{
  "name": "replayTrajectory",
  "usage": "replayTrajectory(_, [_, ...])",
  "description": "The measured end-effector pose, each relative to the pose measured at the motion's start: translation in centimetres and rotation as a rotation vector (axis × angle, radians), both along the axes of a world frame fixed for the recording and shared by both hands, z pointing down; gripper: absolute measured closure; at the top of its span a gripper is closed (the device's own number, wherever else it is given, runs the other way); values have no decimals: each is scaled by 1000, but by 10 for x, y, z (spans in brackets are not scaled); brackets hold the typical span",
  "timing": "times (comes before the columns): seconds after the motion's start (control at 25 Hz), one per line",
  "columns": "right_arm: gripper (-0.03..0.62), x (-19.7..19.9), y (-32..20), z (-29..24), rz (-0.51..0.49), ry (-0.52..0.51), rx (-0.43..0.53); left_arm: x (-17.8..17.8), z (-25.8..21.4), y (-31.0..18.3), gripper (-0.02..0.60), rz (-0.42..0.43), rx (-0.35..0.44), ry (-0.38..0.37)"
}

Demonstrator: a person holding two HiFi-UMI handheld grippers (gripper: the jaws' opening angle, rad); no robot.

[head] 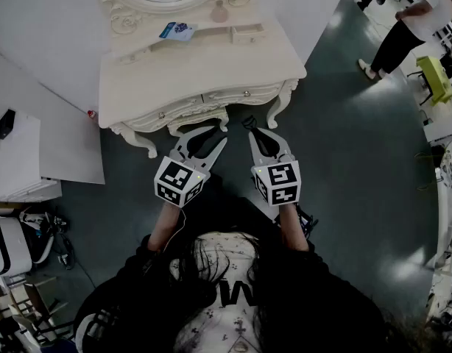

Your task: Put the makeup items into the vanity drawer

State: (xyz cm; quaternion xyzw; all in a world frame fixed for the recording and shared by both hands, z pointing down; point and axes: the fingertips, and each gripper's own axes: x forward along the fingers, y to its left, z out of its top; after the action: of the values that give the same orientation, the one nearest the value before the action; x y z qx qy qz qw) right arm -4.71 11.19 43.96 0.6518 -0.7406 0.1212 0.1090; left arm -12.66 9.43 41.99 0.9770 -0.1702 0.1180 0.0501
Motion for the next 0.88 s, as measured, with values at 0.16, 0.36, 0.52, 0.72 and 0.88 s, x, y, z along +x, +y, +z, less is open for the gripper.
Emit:
replayTrajectory(0.16, [565,0,3,0,5,0,3,-1,1,3,466,2,2,-1])
replayTrajectory(0.36, [565,0,4,2,4,-1,1,-2,1,3,466,-2,2,-3])
replayTrajectory(0.52, [565,2,6,1,3,-15,10,1,1,5,466,-1,2,-6])
replayTrajectory(0.72, [565,3,5,3,-6,-32,8,5,0,7,466,5,8,-14])
replayTrajectory(0.88, [565,4,2,5,-11,-45,2,6,0,8,466,7,10,-23])
